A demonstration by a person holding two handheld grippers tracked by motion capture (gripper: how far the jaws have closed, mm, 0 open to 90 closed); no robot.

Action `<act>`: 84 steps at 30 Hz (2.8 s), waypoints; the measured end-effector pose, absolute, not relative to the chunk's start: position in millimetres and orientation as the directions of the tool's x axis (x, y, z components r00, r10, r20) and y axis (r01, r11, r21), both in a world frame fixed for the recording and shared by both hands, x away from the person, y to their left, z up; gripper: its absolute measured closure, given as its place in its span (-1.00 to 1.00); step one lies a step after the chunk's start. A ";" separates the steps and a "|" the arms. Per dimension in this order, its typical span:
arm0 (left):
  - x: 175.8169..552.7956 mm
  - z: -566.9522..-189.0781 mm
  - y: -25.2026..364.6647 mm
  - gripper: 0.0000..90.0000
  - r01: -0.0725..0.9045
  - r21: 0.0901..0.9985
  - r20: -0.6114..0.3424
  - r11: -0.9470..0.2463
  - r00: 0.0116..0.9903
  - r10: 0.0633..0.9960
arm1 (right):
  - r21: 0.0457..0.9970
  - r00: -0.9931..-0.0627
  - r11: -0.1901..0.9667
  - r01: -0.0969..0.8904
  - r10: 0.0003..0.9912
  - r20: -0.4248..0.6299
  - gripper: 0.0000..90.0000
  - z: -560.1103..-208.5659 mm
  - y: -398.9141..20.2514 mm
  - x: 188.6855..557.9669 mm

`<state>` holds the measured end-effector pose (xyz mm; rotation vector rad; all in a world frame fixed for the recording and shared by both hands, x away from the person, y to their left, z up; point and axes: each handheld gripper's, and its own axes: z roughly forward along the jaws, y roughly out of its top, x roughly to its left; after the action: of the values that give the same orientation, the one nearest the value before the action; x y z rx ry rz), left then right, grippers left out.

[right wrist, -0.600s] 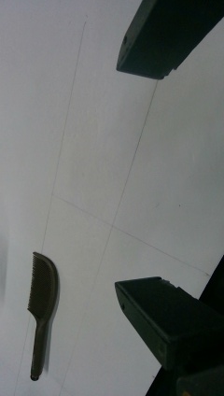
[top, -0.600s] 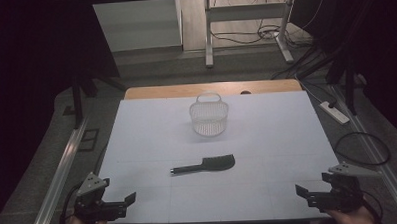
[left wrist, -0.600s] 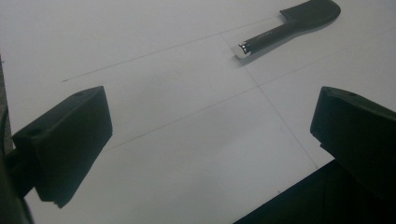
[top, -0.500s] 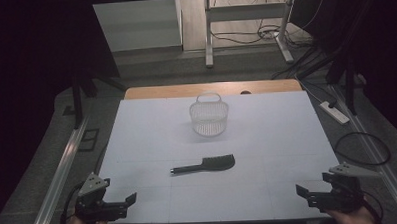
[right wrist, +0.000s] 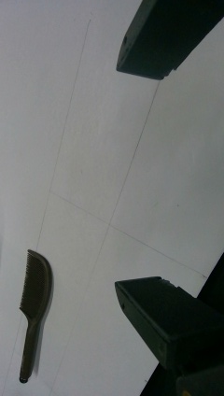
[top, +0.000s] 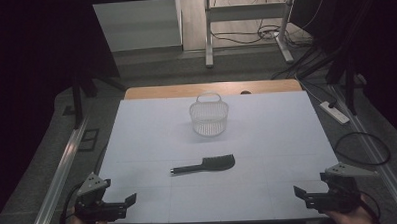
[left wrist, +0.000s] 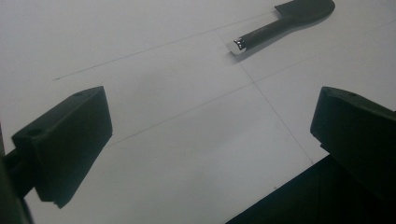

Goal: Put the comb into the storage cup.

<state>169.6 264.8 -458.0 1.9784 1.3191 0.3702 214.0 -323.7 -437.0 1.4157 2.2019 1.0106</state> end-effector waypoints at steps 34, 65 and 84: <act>199.5 -455.0 254.1 -1.00 0.650 0.705 -0.149 -0.285 0.527 0.837 | 0.711 -0.481 0.296 0.638 0.874 0.067 -0.99 -437.4 -318.5 215.1; 247.0 -451.2 223.2 -1.00 0.642 0.695 -0.181 -0.323 0.592 0.785 | 0.707 -0.488 0.307 0.637 0.871 0.062 -0.98 -437.7 -317.5 215.3; 272.8 -449.3 205.1 -1.00 0.647 0.676 -0.180 -0.354 0.610 0.772 | 0.704 -0.490 0.312 0.639 0.870 0.059 -0.98 -437.9 -317.2 215.6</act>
<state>272.8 205.1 -449.3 2.1017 1.1133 0.2185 215.6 -317.2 -437.9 1.3535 2.2525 0.9749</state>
